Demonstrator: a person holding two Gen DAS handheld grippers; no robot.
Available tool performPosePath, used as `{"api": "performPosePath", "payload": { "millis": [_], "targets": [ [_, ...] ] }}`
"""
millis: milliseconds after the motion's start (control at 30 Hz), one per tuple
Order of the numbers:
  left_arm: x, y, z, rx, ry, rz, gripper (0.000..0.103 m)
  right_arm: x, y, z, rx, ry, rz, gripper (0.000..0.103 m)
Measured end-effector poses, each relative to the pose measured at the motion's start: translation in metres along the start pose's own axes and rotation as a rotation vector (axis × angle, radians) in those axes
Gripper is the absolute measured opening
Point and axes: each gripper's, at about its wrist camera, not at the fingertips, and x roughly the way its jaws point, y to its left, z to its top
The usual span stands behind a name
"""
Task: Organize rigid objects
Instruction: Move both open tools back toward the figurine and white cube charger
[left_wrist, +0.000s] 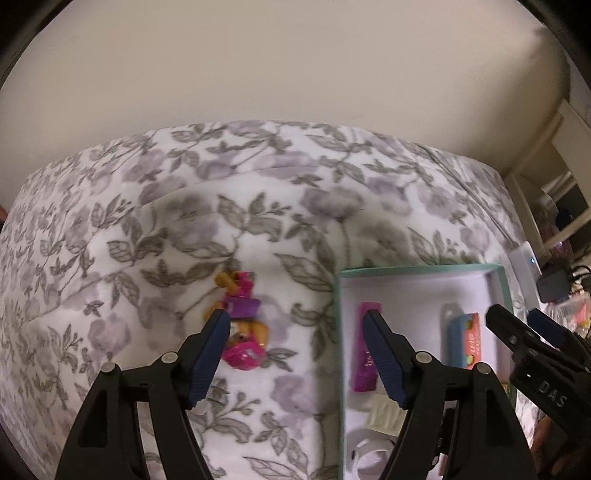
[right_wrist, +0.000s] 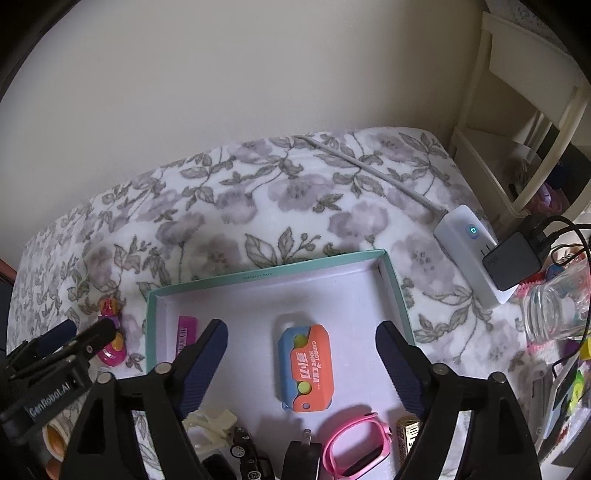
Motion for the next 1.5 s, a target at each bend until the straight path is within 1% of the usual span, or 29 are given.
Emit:
{"api": "performPosePath", "payload": {
  "millis": [100, 133, 167, 233, 333, 500, 700, 800, 867, 1000, 1100, 1300, 1400, 1500],
  "targets": [
    [0.001, 0.006, 0.001, -0.023, 0.002, 0.006, 0.094, 0.001, 0.001, 0.001, -0.001, 0.005, 0.005, 0.089],
    [0.001, 0.007, 0.001, -0.029, 0.000, 0.007, 0.094, 0.001, 0.001, 0.001, 0.000, 0.006, 0.008, 0.094],
    [0.002, 0.008, 0.001, -0.035, -0.001, 0.009, 0.094, 0.001, 0.001, 0.001, -0.001, 0.004, 0.010, 0.099],
    [0.002, 0.010, 0.001, -0.041, 0.001, 0.011, 0.094, 0.001, 0.002, 0.000, -0.004, -0.002, 0.012, 0.102],
    [0.004, 0.012, 0.001, -0.049, 0.007, 0.017, 0.094, 0.001, 0.004, 0.000, -0.006, -0.013, 0.017, 0.103],
    [0.006, 0.017, 0.002, -0.064, 0.019, 0.018, 0.095, 0.001, 0.006, 0.000, -0.008, -0.028, 0.065, 0.103],
    [0.004, 0.029, 0.005, -0.086, 0.027, 0.033, 0.095, -0.004, 0.016, 0.001, -0.004, -0.083, 0.068, 0.103],
    [0.004, 0.040, 0.005, -0.100, 0.037, 0.047, 0.095, -0.004, 0.031, 0.000, -0.042, -0.092, 0.092, 0.103],
    [0.004, 0.050, 0.004, -0.108, 0.046, 0.063, 0.095, -0.002, 0.043, -0.001, -0.058, -0.089, 0.105, 0.103],
    [0.004, 0.073, 0.000, -0.119, 0.063, 0.108, 0.095, 0.005, 0.069, -0.005, -0.070, -0.057, 0.166, 0.103],
    [0.004, 0.090, -0.006, -0.133, 0.085, 0.133, 0.095, 0.010, 0.090, -0.010, -0.094, -0.040, 0.177, 0.103],
    [0.002, 0.113, -0.018, -0.156, 0.136, 0.117, 0.094, 0.017, 0.113, -0.018, -0.119, -0.014, 0.180, 0.103],
    [0.004, 0.114, -0.025, -0.143, 0.162, 0.102, 0.094, 0.019, 0.118, -0.019, -0.117, -0.012, 0.188, 0.103],
    [0.011, 0.108, -0.030, -0.106, 0.190, 0.088, 0.094, 0.020, 0.122, -0.019, -0.105, -0.011, 0.195, 0.103]
  ]
}}
